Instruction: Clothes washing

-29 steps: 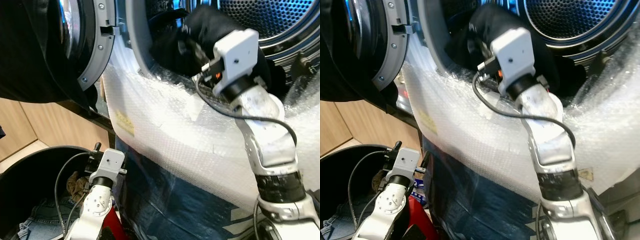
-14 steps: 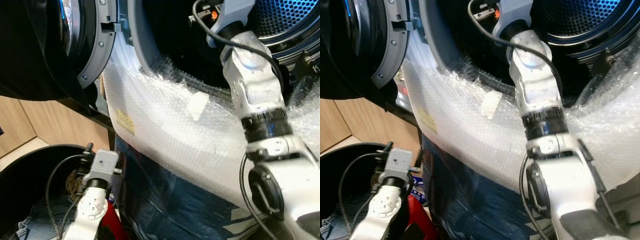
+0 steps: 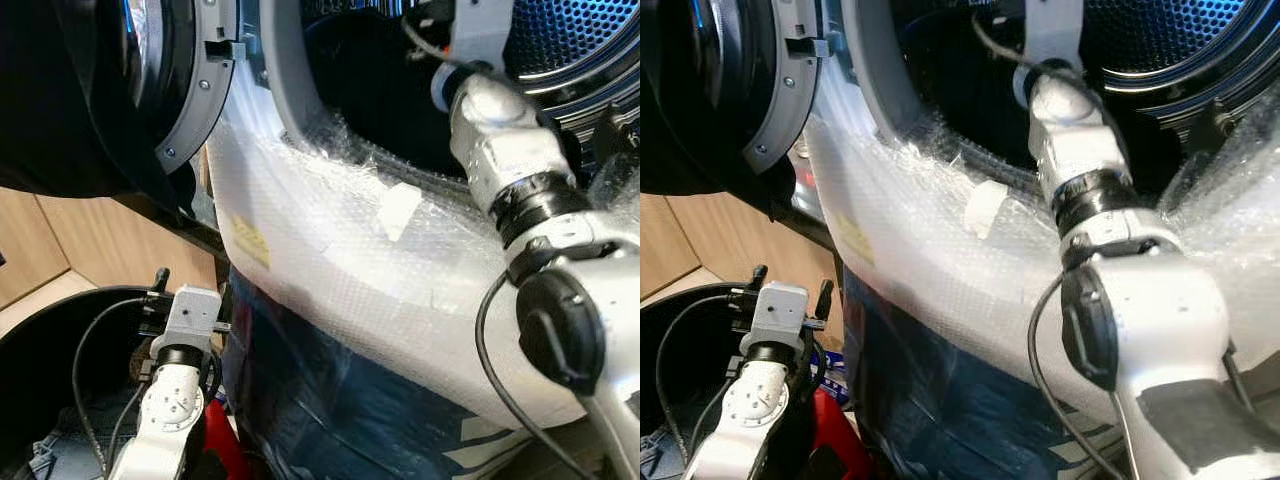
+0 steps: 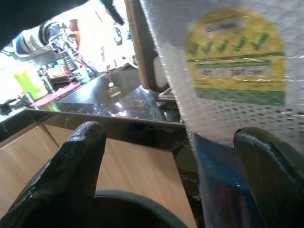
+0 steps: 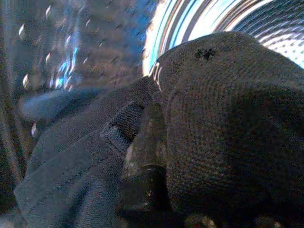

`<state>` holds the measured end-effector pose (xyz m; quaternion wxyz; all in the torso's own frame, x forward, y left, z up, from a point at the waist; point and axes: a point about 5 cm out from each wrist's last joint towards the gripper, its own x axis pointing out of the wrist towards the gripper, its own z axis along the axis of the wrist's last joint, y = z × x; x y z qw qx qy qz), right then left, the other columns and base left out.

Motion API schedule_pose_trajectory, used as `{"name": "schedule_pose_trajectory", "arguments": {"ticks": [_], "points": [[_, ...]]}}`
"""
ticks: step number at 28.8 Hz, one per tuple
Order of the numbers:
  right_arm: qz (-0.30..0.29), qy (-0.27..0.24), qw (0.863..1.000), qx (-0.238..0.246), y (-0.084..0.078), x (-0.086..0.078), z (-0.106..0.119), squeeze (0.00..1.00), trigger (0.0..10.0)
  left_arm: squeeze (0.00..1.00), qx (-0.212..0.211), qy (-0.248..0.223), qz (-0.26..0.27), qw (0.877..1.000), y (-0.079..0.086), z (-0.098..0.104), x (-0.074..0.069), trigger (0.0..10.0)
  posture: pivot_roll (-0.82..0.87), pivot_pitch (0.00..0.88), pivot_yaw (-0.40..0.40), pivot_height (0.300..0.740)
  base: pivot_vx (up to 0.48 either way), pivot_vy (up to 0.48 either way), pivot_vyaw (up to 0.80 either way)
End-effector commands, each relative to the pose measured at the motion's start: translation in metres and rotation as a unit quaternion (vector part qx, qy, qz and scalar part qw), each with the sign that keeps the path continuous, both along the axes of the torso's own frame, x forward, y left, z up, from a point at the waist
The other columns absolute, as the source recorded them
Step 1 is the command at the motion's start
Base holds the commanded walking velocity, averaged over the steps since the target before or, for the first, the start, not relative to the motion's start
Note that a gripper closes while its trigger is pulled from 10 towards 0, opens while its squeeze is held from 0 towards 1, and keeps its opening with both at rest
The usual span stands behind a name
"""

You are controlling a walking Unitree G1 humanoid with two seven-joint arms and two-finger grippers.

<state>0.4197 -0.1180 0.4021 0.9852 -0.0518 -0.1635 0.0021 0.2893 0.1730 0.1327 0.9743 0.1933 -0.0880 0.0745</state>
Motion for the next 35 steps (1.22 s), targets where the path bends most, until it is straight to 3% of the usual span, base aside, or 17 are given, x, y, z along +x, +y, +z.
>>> {"name": "schedule_pose_trajectory", "arguments": {"ticks": [1,4,8,9,10,12,15,16,17,24,35], "points": [[-0.028,-0.006,0.999,0.033,-0.014,-0.003,0.016,0.0,0.0,0.0,0.001,-0.004,-0.008,1.0,-0.006,0.004,0.001,10.0,0.17,0.0,-0.177,0.74,0.0,0.0,0.0],[-0.089,-0.007,0.995,0.048,-0.034,-0.006,0.024,0.0,0.0,0.0,0.0,-0.002,-0.001,1.0,-0.004,0.003,-0.002,10.0,0.17,0.0,-0.185,0.74,0.0,0.0,0.0],[-0.1,0.002,0.994,0.048,-0.038,-0.006,0.022,0.0,0.0,0.0,0.001,-0.002,0.001,1.0,-0.003,0.003,-0.004,10.0,0.17,0.0,-0.187,0.74,0.0,0.0,0.0],[-0.084,0.017,0.995,0.042,-0.032,-0.004,0.016,0.0,3.3,0.0,0.003,-0.001,0.001,1.0,-0.002,0.003,-0.004,10.0,0.16,0.0,-0.183,0.74,0.0,0.0,0.0],[-0.067,0.029,0.997,0.041,-0.026,-0.002,0.01,0.0,10.0,0.0,0.003,0.001,0.0,1.0,-0.002,0.003,-0.003,10.0,0.16,0.0,-0.184,0.74,0.0,0.0,0.0],[-0.057,0.044,0.996,0.05,-0.02,0.001,0.001,0.0,10.0,0.0,0.004,0.003,-0.002,1.0,-0.003,0.003,-0.002,10.0,0.16,0.0,-0.185,0.74,0.0,0.0,0.0],[-0.056,0.074,0.996,0.009,-0.014,0.005,-0.019,0.0,10.0,0.0,0.001,0.014,-0.011,1.0,-0.007,0.0,0.0,10.0,0.17,0.0,-0.185,0.74,0.0,0.0,0.0],[-0.052,0.086,0.995,-0.009,-0.011,0.007,-0.027,0.86,10.0,0.0,0.001,0.013,-0.012,1.0,-0.008,0.001,0.001,10.0,0.17,0.0,-0.187,0.74,0.0,0.0,0.0],[-0.05,0.093,0.994,-0.016,-0.011,0.007,-0.032,1.0,10.0,0.0,0.002,0.014,-0.013,1.0,-0.009,0.001,0.0,10.0,0.18,0.0,-0.189,0.74,0.0,0.0,0.0],[-0.055,0.115,0.992,-0.025,-0.014,0.009,-0.047,1.0,10.0,0.0,0.006,0.026,-0.027,0.999,-0.011,-0.001,-0.001,10.0,0.18,0.006,-0.18,0.74,0.0,0.0,0.0],[-0.048,0.106,0.993,-0.001,-0.024,0.009,-0.041,1.0,10.0,0.0,0.009,0.034,-0.035,0.999,-0.011,0.0,0.002,10.0,0.12,0.023,-0.155,0.74,0.0,0.0,0.0]]}}
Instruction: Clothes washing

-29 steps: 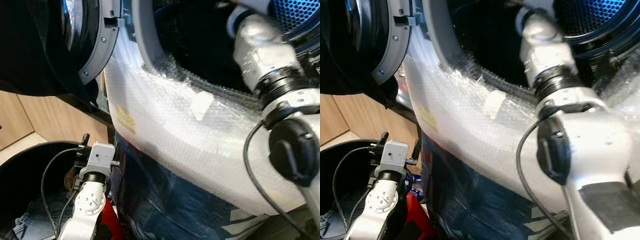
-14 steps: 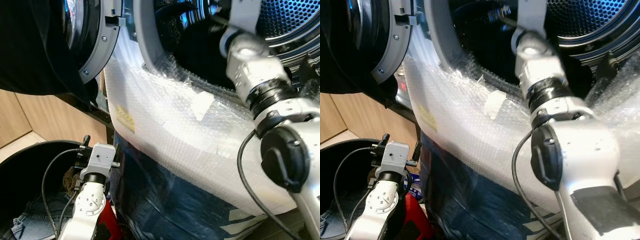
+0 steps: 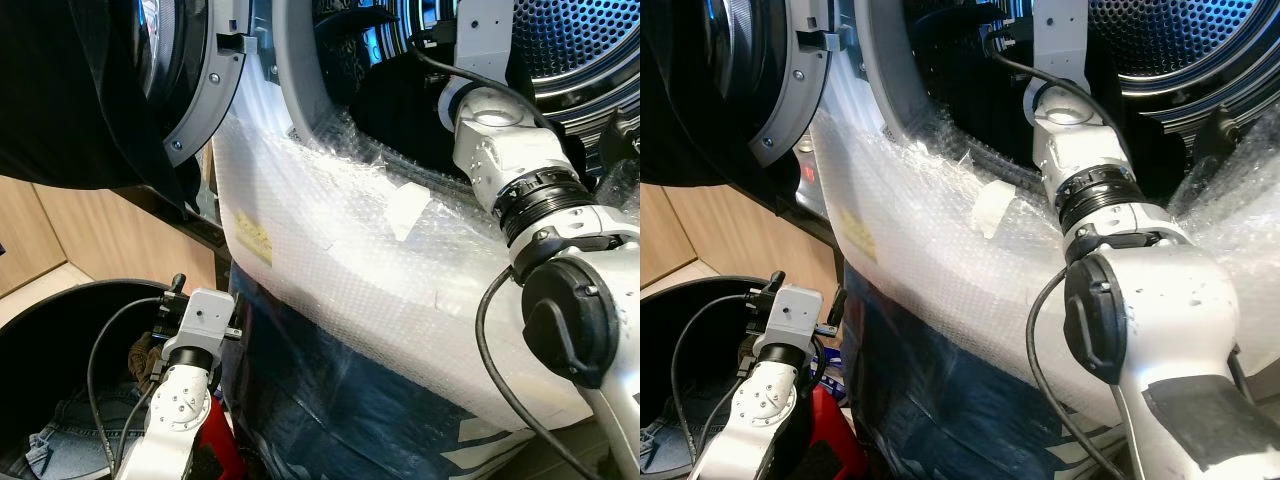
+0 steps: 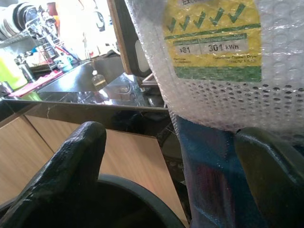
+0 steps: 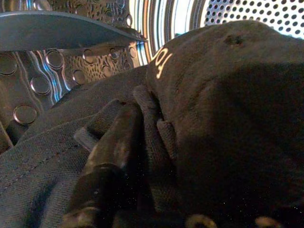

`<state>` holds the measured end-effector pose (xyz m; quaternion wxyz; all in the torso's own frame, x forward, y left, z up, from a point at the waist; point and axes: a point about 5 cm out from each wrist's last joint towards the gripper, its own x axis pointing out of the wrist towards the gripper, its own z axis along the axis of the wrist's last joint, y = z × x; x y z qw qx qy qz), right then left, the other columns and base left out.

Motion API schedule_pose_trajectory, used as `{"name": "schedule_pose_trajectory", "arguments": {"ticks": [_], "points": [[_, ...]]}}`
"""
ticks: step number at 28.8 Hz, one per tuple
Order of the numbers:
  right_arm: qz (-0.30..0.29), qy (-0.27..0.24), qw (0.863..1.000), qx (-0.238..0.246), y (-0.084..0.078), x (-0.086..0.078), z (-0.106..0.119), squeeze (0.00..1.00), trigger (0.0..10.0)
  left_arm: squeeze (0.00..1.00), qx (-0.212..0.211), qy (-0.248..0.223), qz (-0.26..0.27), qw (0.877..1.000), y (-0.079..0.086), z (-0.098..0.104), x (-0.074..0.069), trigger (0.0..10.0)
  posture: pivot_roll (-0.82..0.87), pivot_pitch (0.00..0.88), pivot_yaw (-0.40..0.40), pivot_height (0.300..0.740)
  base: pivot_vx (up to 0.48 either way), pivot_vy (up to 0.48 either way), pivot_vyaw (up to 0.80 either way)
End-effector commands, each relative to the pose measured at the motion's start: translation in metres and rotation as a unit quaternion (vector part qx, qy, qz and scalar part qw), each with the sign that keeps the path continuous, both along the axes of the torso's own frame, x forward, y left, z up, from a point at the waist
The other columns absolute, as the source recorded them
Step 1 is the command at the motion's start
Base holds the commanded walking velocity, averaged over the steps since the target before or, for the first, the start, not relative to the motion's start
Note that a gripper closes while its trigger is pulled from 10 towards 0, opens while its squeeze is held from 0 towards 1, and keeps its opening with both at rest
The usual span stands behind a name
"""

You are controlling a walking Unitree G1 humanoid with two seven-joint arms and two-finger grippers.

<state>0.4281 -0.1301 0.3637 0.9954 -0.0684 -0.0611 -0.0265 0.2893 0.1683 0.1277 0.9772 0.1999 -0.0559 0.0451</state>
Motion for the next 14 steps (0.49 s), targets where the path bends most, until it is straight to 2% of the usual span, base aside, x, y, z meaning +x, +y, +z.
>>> {"name": "schedule_pose_trajectory", "arguments": {"ticks": [1,3,8,12,13,14], "points": [[-0.018,0.007,1.0,0.019,-0.015,0.001,-0.005,1.0,10.0,0.0,0.002,-0.004,-0.014,1.0,-0.006,0.005,0.003,10.0,0.12,0.023,-0.15,0.74,0.0,0.0,0.0],[-0.021,0.012,0.998,0.052,-0.017,0.001,-0.008,1.0,10.0,0.0,0.001,-0.003,-0.016,1.0,-0.006,0.006,0.003,10.0,0.11,0.024,-0.141,0.74,0.0,0.0,0.0],[0.0,0.018,0.993,0.12,-0.01,0.001,-0.011,1.0,10.0,0.0,0.004,0.0,-0.017,1.0,-0.004,0.006,0.003,10.0,0.1,0.033,-0.133,0.74,0.0,0.0,0.0],[0.002,0.007,0.989,0.149,-0.004,0.001,-0.008,0.97,10.0,0.0,0.004,0.003,-0.017,1.0,-0.004,0.005,0.002,10.0,0.09,0.037,-0.132,0.74,0.0,0.0,0.0],[0.017,0.01,0.986,0.168,0.004,0.001,-0.009,0.0,10.0,0.0,0.003,0.004,-0.017,1.0,-0.004,0.005,0.002,10.0,0.09,0.039,-0.13,0.74,0.0,0.0,0.0],[0.017,0.01,0.986,0.168,0.004,0.001,-0.009,0.0,10.0,0.0,0.003,0.004,-0.017,1.0,-0.004,0.005,0.002,10.0,0.09,0.039,-0.13,0.74,0.0,0.0,0.0]]}}
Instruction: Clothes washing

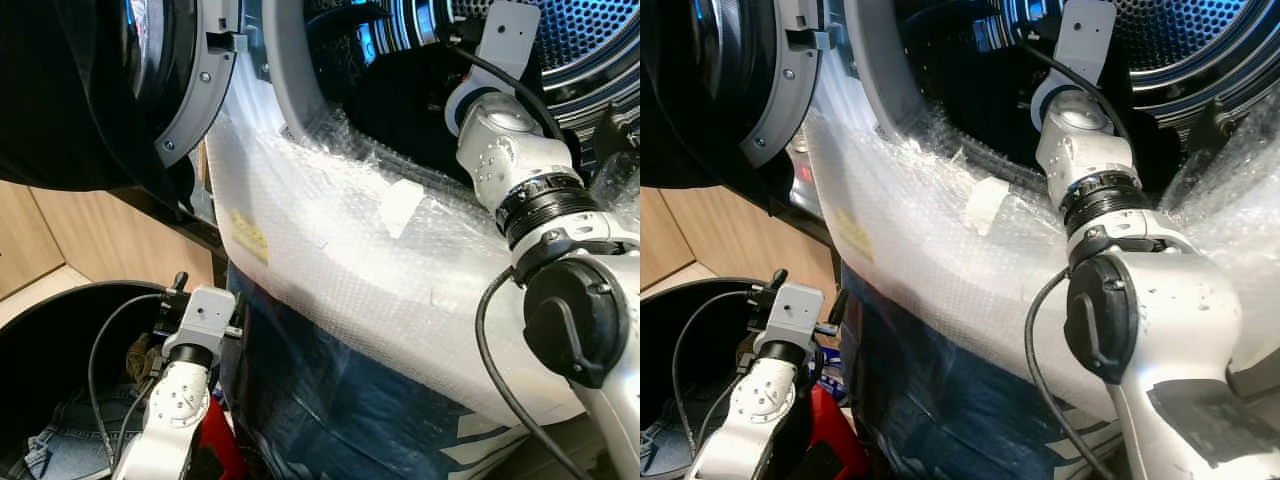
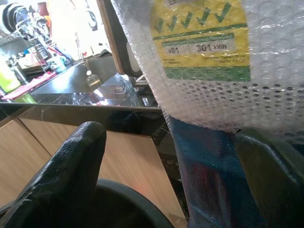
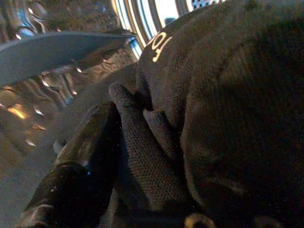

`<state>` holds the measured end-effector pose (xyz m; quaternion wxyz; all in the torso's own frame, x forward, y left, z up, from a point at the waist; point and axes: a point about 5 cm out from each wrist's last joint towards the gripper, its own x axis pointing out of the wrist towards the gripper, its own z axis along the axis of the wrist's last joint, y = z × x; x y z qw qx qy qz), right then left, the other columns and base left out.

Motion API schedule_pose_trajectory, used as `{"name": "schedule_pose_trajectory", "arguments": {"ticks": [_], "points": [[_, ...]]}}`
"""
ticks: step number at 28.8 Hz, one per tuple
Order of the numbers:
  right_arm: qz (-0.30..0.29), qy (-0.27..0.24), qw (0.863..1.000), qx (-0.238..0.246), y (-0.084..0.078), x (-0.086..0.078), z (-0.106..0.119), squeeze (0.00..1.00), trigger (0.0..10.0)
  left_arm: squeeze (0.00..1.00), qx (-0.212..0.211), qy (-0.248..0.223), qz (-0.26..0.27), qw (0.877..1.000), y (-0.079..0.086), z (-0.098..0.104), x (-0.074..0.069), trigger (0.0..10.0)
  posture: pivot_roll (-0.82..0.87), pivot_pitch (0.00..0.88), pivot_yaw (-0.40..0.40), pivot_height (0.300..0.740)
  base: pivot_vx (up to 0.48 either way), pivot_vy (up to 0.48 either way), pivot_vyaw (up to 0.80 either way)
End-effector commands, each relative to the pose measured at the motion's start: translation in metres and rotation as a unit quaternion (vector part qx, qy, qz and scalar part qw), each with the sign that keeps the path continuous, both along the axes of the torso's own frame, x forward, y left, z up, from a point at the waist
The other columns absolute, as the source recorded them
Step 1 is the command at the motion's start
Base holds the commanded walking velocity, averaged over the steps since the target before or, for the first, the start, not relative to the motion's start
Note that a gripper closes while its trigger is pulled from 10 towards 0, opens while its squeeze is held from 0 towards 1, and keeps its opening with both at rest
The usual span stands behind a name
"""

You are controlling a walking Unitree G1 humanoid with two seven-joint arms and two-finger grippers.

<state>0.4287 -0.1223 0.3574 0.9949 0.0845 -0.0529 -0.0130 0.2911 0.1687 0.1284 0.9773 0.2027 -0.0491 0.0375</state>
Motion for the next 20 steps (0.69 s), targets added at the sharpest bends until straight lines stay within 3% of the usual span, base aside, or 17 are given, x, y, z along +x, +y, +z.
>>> {"name": "schedule_pose_trajectory", "arguments": {"ticks": [1,6,12,20], "points": [[0.005,0.004,1.0,0.022,0.001,0.0,-0.002,0.0,10.0,0.0,0.0,-0.005,-0.011,1.0,-0.005,0.004,0.0,10.0,0.09,0.041,-0.133,0.74,0.0,0.0,0.0],[0.0,-0.009,1.0,0.005,0.004,-0.001,-0.001,0.0,10.0,0.0,0.002,-0.003,-0.014,1.0,-0.006,0.004,0.001,10.0,0.09,0.044,-0.131,0.74,0.0,0.0,0.0],[-0.03,-0.036,0.999,-0.002,-0.01,-0.004,0.011,0.0,10.0,0.0,0.0,-0.002,-0.012,1.0,-0.006,0.003,-0.002,10.0,0.08,0.052,-0.134,0.74,0.0,0.0,0.0],[-0.038,-0.055,0.997,-0.026,-0.017,-0.018,0.011,0.0,10.0,0.0,-0.001,0.002,-0.012,1.0,-0.006,0.002,-0.001,10.0,0.06,0.06,-0.129,0.74,0.0,0.0,0.0]]}}
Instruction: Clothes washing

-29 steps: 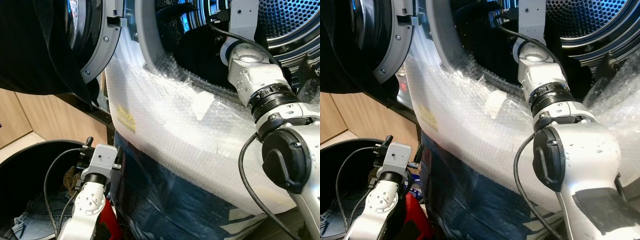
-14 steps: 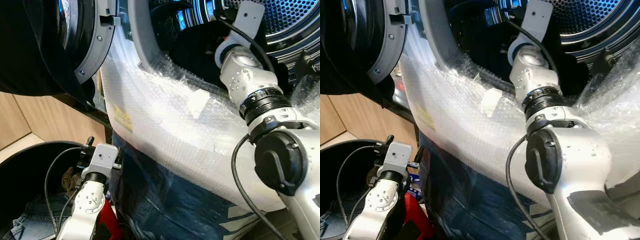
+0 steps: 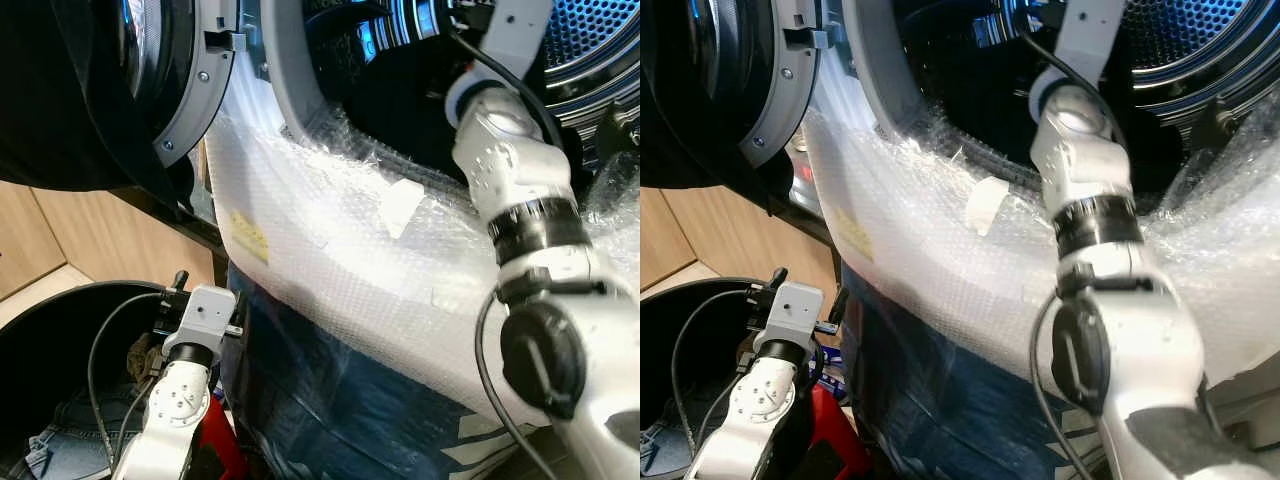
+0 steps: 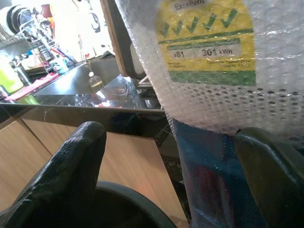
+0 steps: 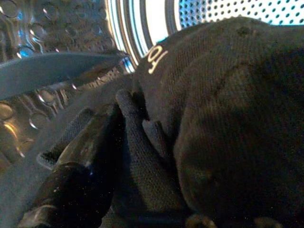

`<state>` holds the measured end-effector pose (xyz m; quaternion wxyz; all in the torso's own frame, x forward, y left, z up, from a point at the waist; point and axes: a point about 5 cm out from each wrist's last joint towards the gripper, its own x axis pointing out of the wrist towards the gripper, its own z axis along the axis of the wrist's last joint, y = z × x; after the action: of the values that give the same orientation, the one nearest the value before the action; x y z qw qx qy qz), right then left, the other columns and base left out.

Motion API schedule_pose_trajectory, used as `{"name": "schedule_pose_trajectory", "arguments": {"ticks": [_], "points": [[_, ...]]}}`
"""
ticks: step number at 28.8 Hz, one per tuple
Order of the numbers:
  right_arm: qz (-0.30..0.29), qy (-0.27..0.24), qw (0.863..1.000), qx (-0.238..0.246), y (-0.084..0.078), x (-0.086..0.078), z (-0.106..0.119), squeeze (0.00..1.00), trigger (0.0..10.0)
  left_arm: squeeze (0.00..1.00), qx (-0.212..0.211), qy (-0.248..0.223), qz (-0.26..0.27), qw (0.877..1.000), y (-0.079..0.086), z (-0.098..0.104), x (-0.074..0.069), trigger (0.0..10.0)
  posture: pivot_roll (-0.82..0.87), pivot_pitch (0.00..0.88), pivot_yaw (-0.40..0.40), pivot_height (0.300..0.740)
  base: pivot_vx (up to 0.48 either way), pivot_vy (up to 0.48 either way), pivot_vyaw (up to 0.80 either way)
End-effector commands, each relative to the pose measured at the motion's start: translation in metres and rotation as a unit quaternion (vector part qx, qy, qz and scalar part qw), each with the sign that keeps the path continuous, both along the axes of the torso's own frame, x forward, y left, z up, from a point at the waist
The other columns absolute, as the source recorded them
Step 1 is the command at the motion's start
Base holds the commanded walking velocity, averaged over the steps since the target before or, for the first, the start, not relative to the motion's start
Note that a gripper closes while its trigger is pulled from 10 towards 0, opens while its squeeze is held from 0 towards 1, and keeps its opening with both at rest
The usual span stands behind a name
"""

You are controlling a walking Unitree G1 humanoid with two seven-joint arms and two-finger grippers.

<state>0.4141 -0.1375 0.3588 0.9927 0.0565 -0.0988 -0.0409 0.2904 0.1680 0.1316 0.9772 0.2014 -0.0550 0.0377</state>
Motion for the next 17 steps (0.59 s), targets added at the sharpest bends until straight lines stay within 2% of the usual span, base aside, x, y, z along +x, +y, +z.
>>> {"name": "schedule_pose_trajectory", "arguments": {"ticks": [1,6,11,17], "points": [[-0.004,-0.013,1.0,0.0,-0.003,-0.007,0.01,0.0,10.0,0.0,-0.001,0.008,-0.012,1.0,-0.006,-0.001,0.0,10.0,0.06,0.06,-0.129,0.74,0.0,0.0,0.0],[-0.001,-0.015,1.0,-0.009,-0.008,-0.019,0.007,0.0,10.0,0.0,-0.001,0.007,-0.012,1.0,-0.007,0.0,-0.001,10.0,0.07,0.064,-0.132,0.74,0.0,0.0,0.0],[0.011,-0.008,1.0,-0.019,-0.015,-0.049,-0.003,0.0,10.0,0.0,-0.001,0.007,-0.009,1.0,-0.004,0.0,-0.002,10.0,0.06,0.07,-0.129,0.74,0.0,0.0,0.0],[0.042,-0.006,0.998,-0.038,-0.016,-0.066,-0.007,0.0,10.0,0.0,0.0,0.01,-0.013,1.0,-0.005,-0.001,-0.001,10.0,0.05,0.075,-0.123,0.74,0.0,0.0,0.0]]}}
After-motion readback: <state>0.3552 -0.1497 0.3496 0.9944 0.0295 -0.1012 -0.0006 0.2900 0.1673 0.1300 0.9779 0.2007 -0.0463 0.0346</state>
